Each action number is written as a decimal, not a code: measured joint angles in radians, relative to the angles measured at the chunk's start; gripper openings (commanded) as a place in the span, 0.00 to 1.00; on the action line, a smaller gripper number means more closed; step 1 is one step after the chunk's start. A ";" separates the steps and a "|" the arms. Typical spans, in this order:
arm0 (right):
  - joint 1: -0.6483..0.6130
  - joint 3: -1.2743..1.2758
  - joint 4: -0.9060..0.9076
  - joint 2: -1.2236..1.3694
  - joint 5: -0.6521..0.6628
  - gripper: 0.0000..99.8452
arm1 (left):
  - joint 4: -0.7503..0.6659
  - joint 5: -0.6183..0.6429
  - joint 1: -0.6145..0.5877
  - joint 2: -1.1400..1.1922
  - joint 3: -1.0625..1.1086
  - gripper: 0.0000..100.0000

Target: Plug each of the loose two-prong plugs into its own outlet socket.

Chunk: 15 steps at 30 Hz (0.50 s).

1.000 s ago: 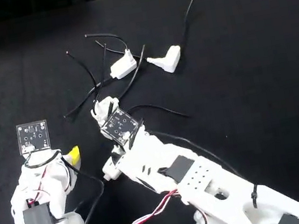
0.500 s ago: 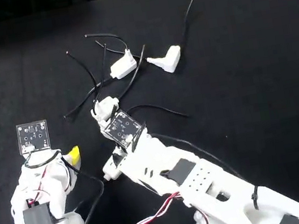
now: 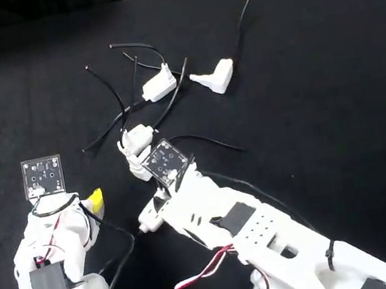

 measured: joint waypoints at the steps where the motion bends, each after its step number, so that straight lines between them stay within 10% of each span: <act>1: -0.008 0.000 0.002 0.000 0.000 0.01 | 0.000 0.000 0.000 0.000 0.000 0.27; 15: -0.029 -0.072 0.012 0.161 0.000 0.01 | 0.000 0.000 0.000 0.000 0.000 0.27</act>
